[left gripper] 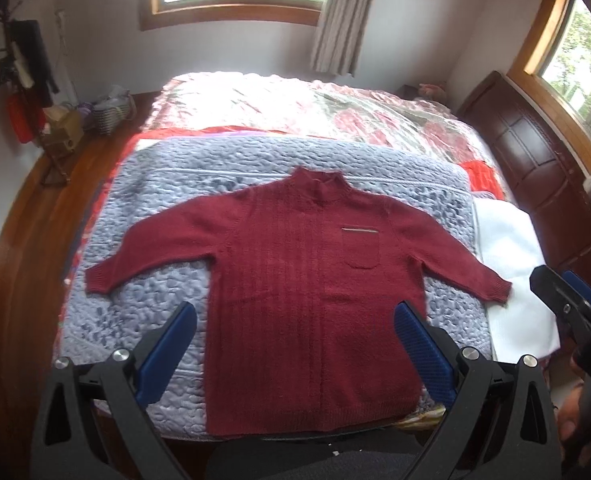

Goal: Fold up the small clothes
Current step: 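Grasp the cuff of the sweater sleeve with the right gripper, then carry the sleeve across the sweater body with the right gripper and release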

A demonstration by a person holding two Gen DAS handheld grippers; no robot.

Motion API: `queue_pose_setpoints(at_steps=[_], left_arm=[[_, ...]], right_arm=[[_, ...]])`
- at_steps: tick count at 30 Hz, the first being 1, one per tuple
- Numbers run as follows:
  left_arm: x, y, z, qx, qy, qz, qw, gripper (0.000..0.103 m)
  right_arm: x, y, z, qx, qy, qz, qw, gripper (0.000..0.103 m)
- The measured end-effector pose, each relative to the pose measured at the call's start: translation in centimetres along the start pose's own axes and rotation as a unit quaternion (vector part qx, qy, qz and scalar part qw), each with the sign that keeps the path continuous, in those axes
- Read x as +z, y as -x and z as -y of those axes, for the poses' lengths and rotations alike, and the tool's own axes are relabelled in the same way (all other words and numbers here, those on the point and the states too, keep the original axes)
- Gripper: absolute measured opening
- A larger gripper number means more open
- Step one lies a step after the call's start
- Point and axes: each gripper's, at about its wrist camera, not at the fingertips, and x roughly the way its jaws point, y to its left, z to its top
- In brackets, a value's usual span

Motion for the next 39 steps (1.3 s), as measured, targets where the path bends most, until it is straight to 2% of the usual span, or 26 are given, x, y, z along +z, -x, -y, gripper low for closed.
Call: queue_pose_setpoints(at_steps=[2, 5, 7, 8, 9, 12, 15, 18, 22, 25, 29, 33, 36, 39], left_arm=[[0.6, -3.1, 0.6, -0.007, -0.013, -0.028, 0.9995, 0.099], [1.5, -6.7, 2.2, 0.009, -0.045, -0.032, 0.9985, 0.099], [2.3, -8.8, 3.8, 0.001, -0.068, -0.044, 0.9967, 0.099], [2.6, -9.7, 4.6, -0.006, -0.074, -0.049, 0.996, 0.099], [3.1, -10.4, 5.4, -0.013, -0.077, -0.049, 0.9957, 0.099], [4.1, -12.7, 7.4, -0.034, -0.079, -0.062, 0.9943, 0.099], [4.7, -15.3, 9.0, -0.049, -0.077, -0.082, 0.9925, 0.099], [5.4, -17.4, 10.4, -0.059, -0.079, -0.092, 0.9908, 0.099], [6.5, -20.9, 11.1, -0.061, -0.066, -0.11, 0.9899, 0.099], [7.4, -23.7, 10.9, -0.047, -0.059, -0.124, 0.9894, 0.099], [8.6, -26.3, 10.3, -0.037, -0.039, -0.138, 0.989, 0.099], [9.0, -28.2, 10.1, -0.026, -0.038, -0.143, 0.9886, 0.099], [8.9, -29.1, 10.2, -0.024, -0.038, -0.151, 0.9875, 0.099], [8.6, -29.6, 10.6, -0.025, -0.046, -0.159, 0.986, 0.099]], right_arm=[[0.3, -2.1, 3.2, -0.01, -0.036, -0.009, 0.999, 0.1], [0.2, -4.8, 9.5, -0.044, -0.094, -0.019, 0.994, 0.099], [-0.3, -6.5, 14.5, -0.051, -0.154, -0.03, 0.986, 0.086], [-0.8, -7.4, 17.3, -0.047, -0.192, -0.038, 0.98, 0.065], [-1.5, -8.3, 19.9, -0.042, -0.229, -0.048, 0.971, 0.051], [-4.0, -10.9, 27.5, -0.003, -0.337, -0.047, 0.94, 0.04], [-5.9, -13.1, 33.1, -0.008, -0.381, -0.029, 0.924, 0.028], [-8.1, -15.4, 38.6, -0.005, -0.437, 0.01, 0.899, 0.027], [-11.2, -19.1, 44.9, -0.035, -0.501, 0.026, 0.865, 0.027], [-13.2, -22.0, 48.3, -0.029, -0.543, 0.035, 0.839, 0.027], [-14.9, -25.1, 51.0, -0.007, -0.596, 0.041, 0.802, 0.028], [-16.4, -26.8, 53.3, 0.0, -0.648, 0.057, 0.76, 0.035], [-16.7, -27.1, 54.5, -0.001, -0.665, 0.072, 0.743, 0.042], [-16.8, -28.0, 55.1, 0.005, -0.684, 0.073, 0.725, 0.044]])
